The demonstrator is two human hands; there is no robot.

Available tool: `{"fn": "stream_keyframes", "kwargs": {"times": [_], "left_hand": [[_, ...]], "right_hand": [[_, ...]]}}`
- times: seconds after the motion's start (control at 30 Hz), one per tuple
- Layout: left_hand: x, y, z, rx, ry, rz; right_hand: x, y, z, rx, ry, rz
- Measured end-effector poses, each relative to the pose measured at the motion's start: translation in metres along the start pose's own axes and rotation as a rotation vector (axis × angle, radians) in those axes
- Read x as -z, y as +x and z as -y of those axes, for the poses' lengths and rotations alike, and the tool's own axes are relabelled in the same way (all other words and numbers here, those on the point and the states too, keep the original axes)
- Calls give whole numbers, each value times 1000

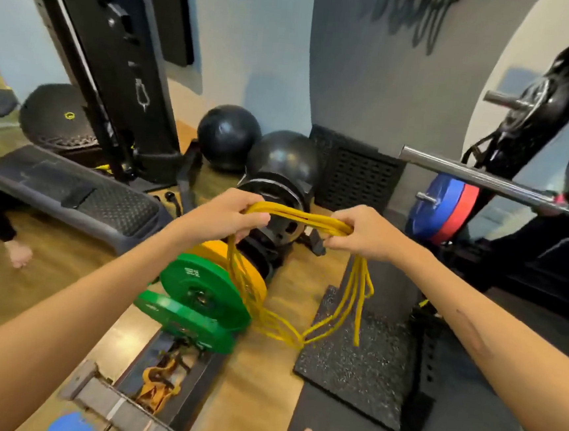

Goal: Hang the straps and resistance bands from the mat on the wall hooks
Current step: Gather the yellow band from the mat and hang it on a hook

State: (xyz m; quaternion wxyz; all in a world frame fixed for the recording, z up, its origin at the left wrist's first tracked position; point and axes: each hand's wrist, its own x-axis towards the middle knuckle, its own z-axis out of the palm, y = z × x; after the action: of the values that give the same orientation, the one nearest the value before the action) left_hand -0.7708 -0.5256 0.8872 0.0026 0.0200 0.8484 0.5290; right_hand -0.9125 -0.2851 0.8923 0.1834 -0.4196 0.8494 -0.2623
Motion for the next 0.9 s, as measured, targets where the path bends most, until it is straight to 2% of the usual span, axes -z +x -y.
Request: {"fn": "stream_keyframes", "kwargs": {"times": [0.17, 0.3, 0.43, 0.6, 0.77, 0.9], "left_hand": [[-7, 106, -9, -2, -59, -82], [-12, 178, -30, -18, -35, -192], [-3, 237, -40, -69, 59, -235], [25, 310, -27, -112, 15, -99], [70, 390, -19, -63, -36, 121], [98, 446, -20, -104, -215, 248]], "right_hand": [[75, 8, -62, -17, 185, -53], [128, 30, -90, 16, 198, -131], [160, 59, -110, 34, 213, -237], [179, 105, -139, 7, 278, -379], [210, 158, -160, -37, 618, -424], [241, 202, -168, 31, 765, -446]]}}
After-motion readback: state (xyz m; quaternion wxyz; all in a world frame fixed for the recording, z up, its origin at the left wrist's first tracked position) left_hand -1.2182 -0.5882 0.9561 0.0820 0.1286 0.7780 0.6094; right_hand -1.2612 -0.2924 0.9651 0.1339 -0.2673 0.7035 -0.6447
